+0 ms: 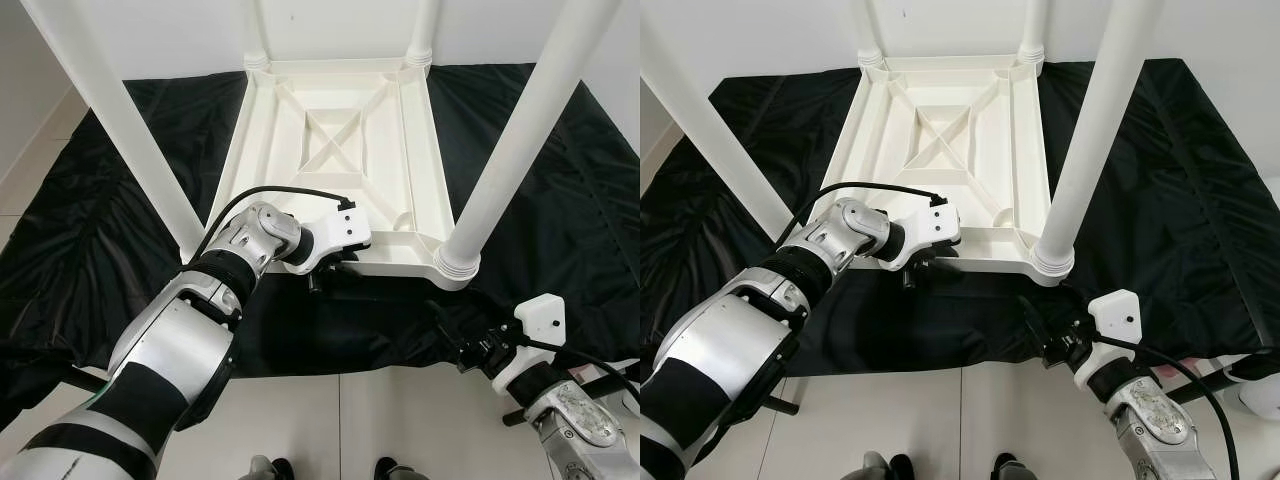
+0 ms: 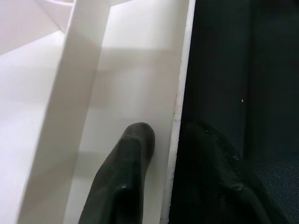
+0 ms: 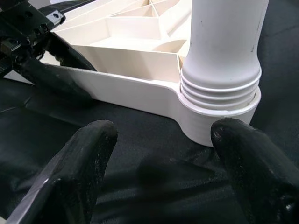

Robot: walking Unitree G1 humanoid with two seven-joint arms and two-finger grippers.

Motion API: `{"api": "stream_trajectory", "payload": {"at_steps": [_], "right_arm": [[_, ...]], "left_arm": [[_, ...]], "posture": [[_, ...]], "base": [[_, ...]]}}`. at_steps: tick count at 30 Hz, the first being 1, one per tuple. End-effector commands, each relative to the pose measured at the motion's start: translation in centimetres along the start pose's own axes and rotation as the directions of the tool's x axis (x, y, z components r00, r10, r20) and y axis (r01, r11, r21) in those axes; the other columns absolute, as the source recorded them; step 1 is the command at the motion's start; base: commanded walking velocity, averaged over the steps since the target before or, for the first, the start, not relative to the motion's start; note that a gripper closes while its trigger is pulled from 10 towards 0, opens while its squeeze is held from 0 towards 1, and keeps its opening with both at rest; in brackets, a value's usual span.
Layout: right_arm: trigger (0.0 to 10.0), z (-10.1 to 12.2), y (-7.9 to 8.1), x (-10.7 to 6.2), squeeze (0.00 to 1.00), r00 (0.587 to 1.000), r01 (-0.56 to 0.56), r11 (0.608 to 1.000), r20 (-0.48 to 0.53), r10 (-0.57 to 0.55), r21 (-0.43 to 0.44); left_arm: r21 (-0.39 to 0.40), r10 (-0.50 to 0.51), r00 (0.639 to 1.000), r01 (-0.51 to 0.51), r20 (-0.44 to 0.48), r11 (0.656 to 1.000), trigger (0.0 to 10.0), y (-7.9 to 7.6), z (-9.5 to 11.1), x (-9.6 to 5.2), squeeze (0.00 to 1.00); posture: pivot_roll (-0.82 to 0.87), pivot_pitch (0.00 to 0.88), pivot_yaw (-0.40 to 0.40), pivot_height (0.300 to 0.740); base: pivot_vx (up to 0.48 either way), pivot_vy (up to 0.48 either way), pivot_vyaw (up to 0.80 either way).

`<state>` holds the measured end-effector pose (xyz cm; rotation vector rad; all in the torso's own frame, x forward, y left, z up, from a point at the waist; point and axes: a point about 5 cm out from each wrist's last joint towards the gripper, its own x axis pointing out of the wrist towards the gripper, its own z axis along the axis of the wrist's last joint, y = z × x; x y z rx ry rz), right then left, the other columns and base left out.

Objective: Building children table

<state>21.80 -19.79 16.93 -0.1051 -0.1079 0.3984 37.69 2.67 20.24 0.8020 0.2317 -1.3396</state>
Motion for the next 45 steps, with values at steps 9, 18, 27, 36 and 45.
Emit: {"api": "stream_trajectory", "payload": {"at_steps": [9,18,27,36,45], "right_arm": [[10.0,-0.2,0.3,-0.2,0.0,1.0,0.002,1.0,-0.002,-0.002,0.009],[10.0,-0.7,0.2,-0.2,0.0,1.0,0.015,0.999,-0.011,-0.015,0.034],[10.0,-3.8,0.1,-0.5,0.0,0.991,0.101,0.991,-0.092,-0.093,0.089],[10.0,-6.0,-0.3,3.0,0.0,0.988,0.12,0.989,-0.105,-0.11,0.092],[10.0,-2.3,-3.4,11.6,0.0,0.988,0.146,0.985,0.039,-0.15,0.089]], "left_arm": [[-0.09,-0.011,1.0,0.011,0.003,0.996,0.0,-0.2,-1.0,-0.1,0.0],[-0.135,0.044,0.998,-0.037,0.053,0.99,0.0,0.5,-0.9,-1.0,0.0],[-0.175,0.137,0.961,-0.096,0.241,0.98,0.0,2.6,1.9,-3.7,0.0],[-0.134,0.156,0.863,-0.103,0.48,0.986,10.0,2.0,6.1,-6.8,0.0],[-0.1,0.187,0.793,-0.159,0.579,0.982,10.0,1.5,9.2,-9.5,0.0]], "posture": [[-0.16,0.205,0.136,0.74],[-0.16,0.202,0.137,0.74],[-0.15,0.193,0.124,0.74],[-0.14,0.17,0.096,0.74],[-0.14,0.157,0.097,0.74]], "base": [[0.0,0.0,0.0],[0.0,0.0,0.0],[0.0,0.0,0.0],[0.0,0.0,0.0],[0.0,0.0,0.0]]}}
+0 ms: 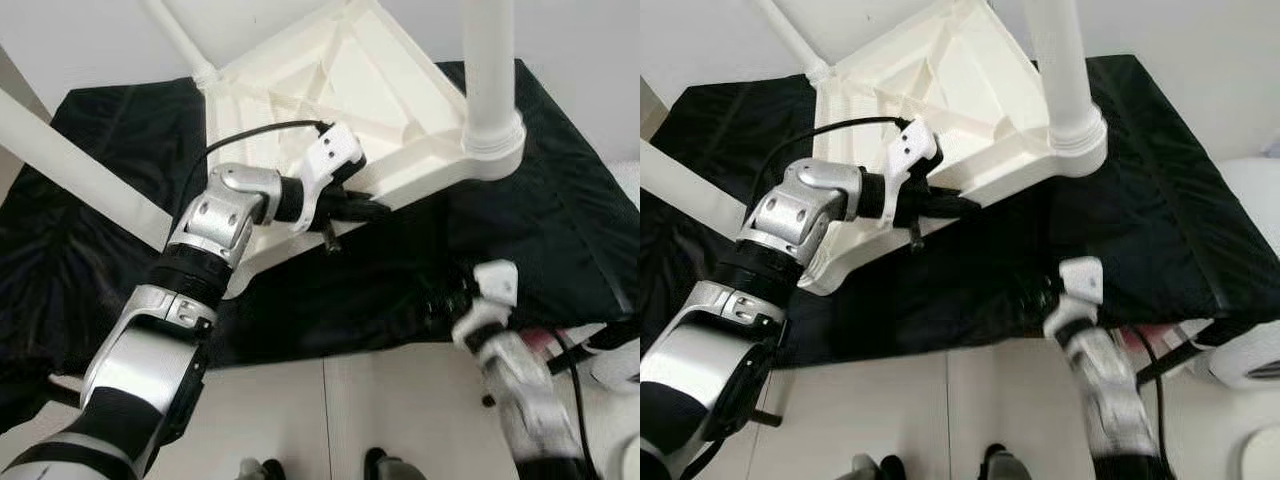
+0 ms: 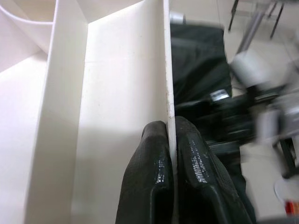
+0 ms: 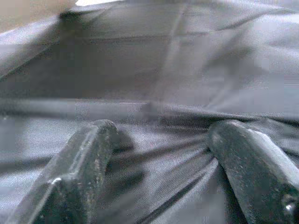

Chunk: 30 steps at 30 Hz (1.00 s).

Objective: Building children table

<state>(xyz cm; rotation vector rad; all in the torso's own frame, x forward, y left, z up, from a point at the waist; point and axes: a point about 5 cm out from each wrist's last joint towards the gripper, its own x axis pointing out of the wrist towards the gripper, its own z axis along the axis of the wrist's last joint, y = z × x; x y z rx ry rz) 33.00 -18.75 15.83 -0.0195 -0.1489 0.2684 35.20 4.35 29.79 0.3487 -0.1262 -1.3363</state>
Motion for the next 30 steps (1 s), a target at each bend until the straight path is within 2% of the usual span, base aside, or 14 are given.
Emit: {"api": "stream_trajectory", "payload": {"at_steps": [1,3,4,6,9,10,12,14,22,24,26,27,29,30], "right_arm": [[10.0,1.9,-0.7,3.2,0.0,0.998,0.037,0.999,0.05,-0.037,0.016],[10.0,6.9,-1.5,6.6,0.0,0.982,0.075,0.997,0.174,-0.079,0.031],[10.0,6.9,-1.5,6.6,0.0,0.982,0.075,0.997,0.174,-0.079,0.031],[10.0,9.6,-1.8,8.0,0.0,0.968,0.092,0.995,0.233,-0.097,0.031],[10.0,15.3,-1.1,9.6,0.0,0.931,0.005,1.0,0.365,-0.009,0.011],[10.0,15.3,-1.1,9.6,0.0,0.931,0.005,1.0,0.365,-0.009,0.011],[10.0,17.9,-0.5,10.0,0.0,0.904,-0.047,0.999,0.423,0.053,-0.023],[10.0,18.9,-0.4,10.1,0.0,0.887,-0.055,0.998,0.458,0.065,-0.034],[10.0,19.2,-0.3,9.3,0.0,0.856,-0.077,0.994,0.506,0.107,-0.079],[10.0,17.5,-0.7,8.9,0.0,0.889,-0.062,0.993,0.447,0.099,-0.097],[10.0,14.8,-0.7,8.3,0.0,0.924,-0.053,0.992,0.371,0.093,-0.117],[10.0,14.8,-0.7,8.3,0.0,0.924,-0.053,0.992,0.371,0.093,-0.117],[10.0,9.6,-0.5,6.2,0.0,0.972,-0.07,0.991,0.214,0.093,-0.113],[10.0,8.1,-0.3,5.2,0.0,0.981,-0.08,0.992,0.169,0.095,-0.095]], "left_arm": [[0.075,0.012,0.989,-0.023,0.149,0.997,10.0,-0.6,3.6,-0.6,0.0],[0.059,0.011,0.984,-0.022,0.177,0.998,10.0,-1.5,3.8,-0.5,0.0],[0.059,0.011,0.984,-0.022,0.177,0.998,10.0,-1.5,3.8,-0.5,0.0],[0.038,0.016,0.98,-0.024,0.197,0.999,10.0,-2.1,3.9,-0.6,0.0],[0.032,0.042,0.978,-0.049,0.205,0.998,10.0,-2.4,4.0,-0.8,0.0],[0.032,0.042,0.978,-0.049,0.205,0.998,10.0,-2.4,4.0,-0.8,0.0],[0.02,0.063,0.975,-0.069,0.212,0.997,10.0,-2.5,4.2,-1.1,0.0],[0.013,0.08,0.974,-0.084,0.211,0.996,10.0,-2.6,4.2,-1.3,0.0],[0.0,0.115,0.973,-0.117,0.199,0.993,10.0,-2.4,4.3,-1.9,0.0],[-0.005,0.123,0.974,-0.124,0.189,0.992,10.0,-2.4,4.2,-2.0,0.0],[-0.001,0.125,0.975,-0.127,0.185,0.992,10.0,-2.4,4.4,-2.1,0.0],[-0.001,0.125,0.975,-0.127,0.185,0.992,10.0,-2.4,4.4,-2.1,0.0],[0.006,0.125,0.975,-0.128,0.182,0.992,10.0,-2.3,4.5,-2.3,0.0],[0.007,0.125,0.976,-0.128,0.181,0.992,10.0,-2.3,4.6,-2.3,0.0]], "posture": [[-0.14,0.156,0.095,0.74],[-0.13,0.153,0.091,0.74],[-0.13,0.153,0.091,0.74],[-0.13,0.153,0.091,0.74],[-0.12,0.156,0.062,0.74],[-0.12,0.156,0.062,0.74],[-0.12,0.154,0.053,0.74],[-0.12,0.154,0.046,0.74],[-0.12,0.156,0.052,0.74],[-0.12,0.157,0.053,0.74],[-0.12,0.158,0.052,0.74],[-0.12,0.158,0.052,0.74],[-0.11,0.16,0.055,0.74],[-0.11,0.16,0.058,0.74]], "base": [[0.0,0.0,0.0],[0.0,0.0,0.0],[0.0,0.0,0.0],[0.0,0.0,0.0],[0.0,0.0,0.0],[0.0,0.0,0.0],[0.0,0.0,0.0],[0.0,0.0,0.0],[0.0,0.0,0.0],[0.0,0.0,0.0],[0.0,0.0,0.0],[0.0,0.0,0.0],[0.0,0.0,0.0],[0.0,0.0,0.0]]}}
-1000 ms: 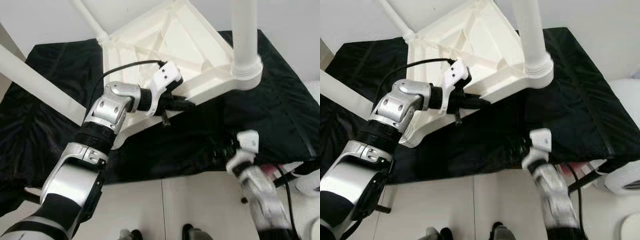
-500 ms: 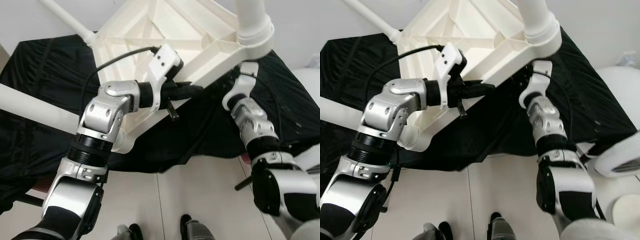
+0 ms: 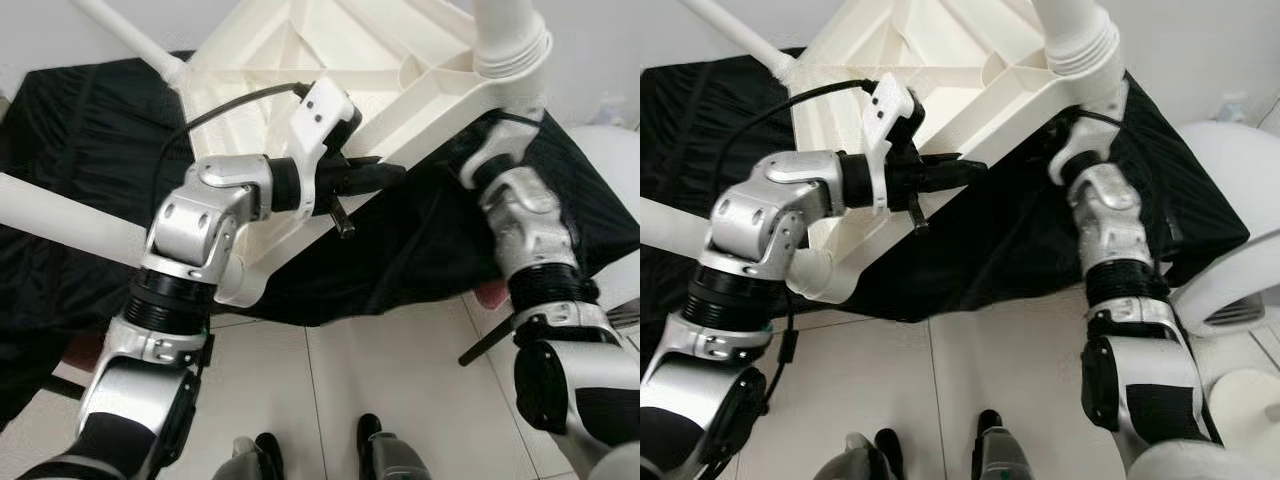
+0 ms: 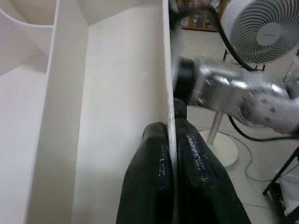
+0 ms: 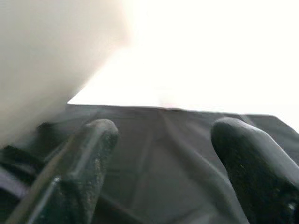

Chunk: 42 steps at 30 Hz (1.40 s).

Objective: Building children table

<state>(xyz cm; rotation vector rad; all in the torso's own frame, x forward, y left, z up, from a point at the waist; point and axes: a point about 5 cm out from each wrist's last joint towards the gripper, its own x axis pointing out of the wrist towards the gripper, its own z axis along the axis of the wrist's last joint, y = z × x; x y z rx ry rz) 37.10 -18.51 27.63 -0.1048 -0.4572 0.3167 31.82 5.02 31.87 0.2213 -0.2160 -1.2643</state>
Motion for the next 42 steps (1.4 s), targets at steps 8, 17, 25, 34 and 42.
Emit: {"api": "stream_trajectory", "payload": {"at_steps": [8,17,25,34,42], "right_arm": [[10.0,-2.1,2.8,-6.0,0.0,0.993,-0.064,0.995,-0.091,0.071,0.076],[10.0,4.9,-1.2,-2.0,0.0,0.981,0.103,0.994,0.161,-0.107,0.032],[10.0,9.8,-2.7,1.6,0.0,0.946,0.097,0.995,0.308,-0.103,0.033],[10.0,13.8,-0.6,5.9,0.0,0.921,-0.036,0.999,0.389,0.023,0.028],[10.0,14.1,1.4,8.0,0.0,0.919,-0.152,0.988,0.372,0.131,0.028]], "left_arm": [[0.064,0.01,0.999,-0.013,0.051,0.998,10.0,0.2,2.0,-0.6,0.0],[0.056,-0.016,0.997,0.012,0.078,0.998,10.0,-0.7,2.3,-0.4,0.0],[0.089,-0.031,0.987,0.017,0.159,0.996,10.0,-1.7,4.6,-0.4,0.0],[0.112,0.023,0.964,-0.055,0.266,0.992,10.0,-1.6,7.0,-1.0,0.0],[0.077,0.155,0.935,-0.189,0.32,0.979,10.0,-0.4,7.8,-2.8,0.0]], "posture": [[-0.13,0.159,0.077,0.74],[-0.14,0.149,0.073,0.74],[-0.11,0.144,0.04,0.74],[-0.1,0.142,0.004,0.74],[-0.1,0.143,-0.019,0.74]], "base": [[0.0,0.0,0.0],[0.0,0.0,0.0],[0.0,0.0,0.0],[0.0,0.0,0.0],[0.0,0.0,0.0]]}}
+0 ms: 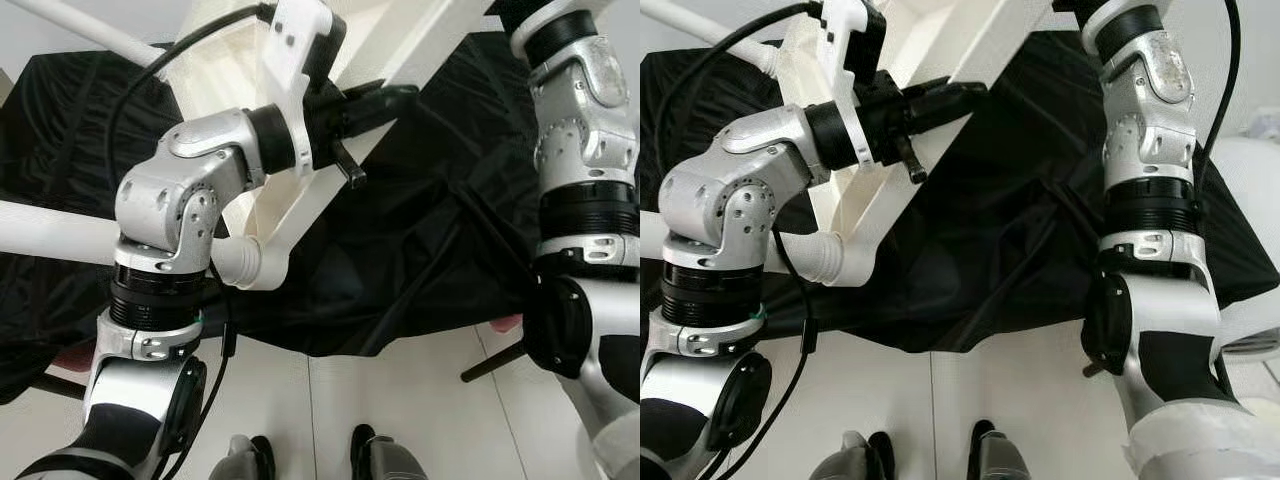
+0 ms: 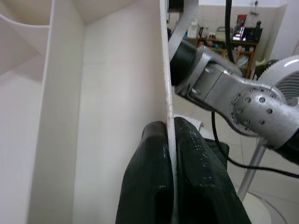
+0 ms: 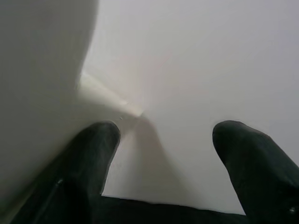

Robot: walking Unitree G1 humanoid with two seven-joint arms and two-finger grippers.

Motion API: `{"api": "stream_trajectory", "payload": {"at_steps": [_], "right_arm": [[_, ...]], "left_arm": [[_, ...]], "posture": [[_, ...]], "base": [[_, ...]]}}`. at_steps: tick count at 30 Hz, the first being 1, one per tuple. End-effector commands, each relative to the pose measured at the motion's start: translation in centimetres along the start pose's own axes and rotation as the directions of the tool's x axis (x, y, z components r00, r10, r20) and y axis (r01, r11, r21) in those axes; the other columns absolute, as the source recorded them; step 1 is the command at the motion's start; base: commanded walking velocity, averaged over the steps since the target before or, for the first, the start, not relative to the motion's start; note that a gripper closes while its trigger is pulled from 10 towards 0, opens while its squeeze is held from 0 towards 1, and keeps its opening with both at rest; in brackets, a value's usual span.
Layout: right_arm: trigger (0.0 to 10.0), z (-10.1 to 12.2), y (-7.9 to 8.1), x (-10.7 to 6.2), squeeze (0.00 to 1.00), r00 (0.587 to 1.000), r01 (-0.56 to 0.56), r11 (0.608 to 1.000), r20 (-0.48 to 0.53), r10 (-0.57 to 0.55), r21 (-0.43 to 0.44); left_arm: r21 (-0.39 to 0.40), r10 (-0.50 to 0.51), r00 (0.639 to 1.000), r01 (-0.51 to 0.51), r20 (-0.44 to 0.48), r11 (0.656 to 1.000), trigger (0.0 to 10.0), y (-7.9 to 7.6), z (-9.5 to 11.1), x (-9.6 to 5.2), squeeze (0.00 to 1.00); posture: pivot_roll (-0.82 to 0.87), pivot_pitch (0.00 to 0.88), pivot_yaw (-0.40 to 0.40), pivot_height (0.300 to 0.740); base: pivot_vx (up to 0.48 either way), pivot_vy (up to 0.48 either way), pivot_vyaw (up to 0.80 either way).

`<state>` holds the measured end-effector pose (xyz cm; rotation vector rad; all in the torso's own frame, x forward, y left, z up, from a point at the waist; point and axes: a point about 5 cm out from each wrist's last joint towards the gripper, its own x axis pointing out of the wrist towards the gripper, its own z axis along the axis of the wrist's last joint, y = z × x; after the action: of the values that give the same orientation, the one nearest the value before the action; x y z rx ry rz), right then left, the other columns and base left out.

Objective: Building children table

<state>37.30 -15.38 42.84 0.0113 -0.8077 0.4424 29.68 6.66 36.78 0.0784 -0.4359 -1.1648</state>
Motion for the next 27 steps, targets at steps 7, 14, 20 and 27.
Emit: {"api": "stream_trajectory", "payload": {"at_steps": [7,14,20,27], "right_arm": [[10.0,-0.1,2.1,1.7,0.0,0.992,-0.128,0.992,-0.003,0.128,-0.01],[10.0,-0.3,3.5,2.8,0.0,0.978,-0.21,0.978,-0.022,0.209,-0.017],[10.0,-0.5,3.8,3.1,0.0,0.974,-0.225,0.974,-0.031,0.225,-0.01],[10.0,-0.8,4.2,3.4,0.0,0.971,-0.238,0.971,-0.038,0.237,-0.01]], "left_arm": [[0.043,0.139,0.987,-0.143,0.082,0.989,10.0,0.9,1.8,-1.1,0.0],[-0.066,0.447,0.886,-0.442,0.123,0.895,10.0,3.9,0.4,-3.0,0.0],[-0.064,0.549,0.831,-0.545,0.091,0.836,10.0,4.9,-1.1,-4.2,0.0],[-0.017,0.552,0.834,-0.552,0.005,0.834,10.0,5.0,-3.1,-5.2,1.0]], "posture": [[-0.12,0.152,-0.005,0.74],[-0.14,0.167,0.004,0.74],[-0.13,0.169,-0.002,0.74],[-0.13,0.167,-0.001,0.74]], "base": [[0.0,0.0,0.0],[0.0,0.0,0.0],[0.0,0.0,0.0],[0.0,0.0,0.0]]}}
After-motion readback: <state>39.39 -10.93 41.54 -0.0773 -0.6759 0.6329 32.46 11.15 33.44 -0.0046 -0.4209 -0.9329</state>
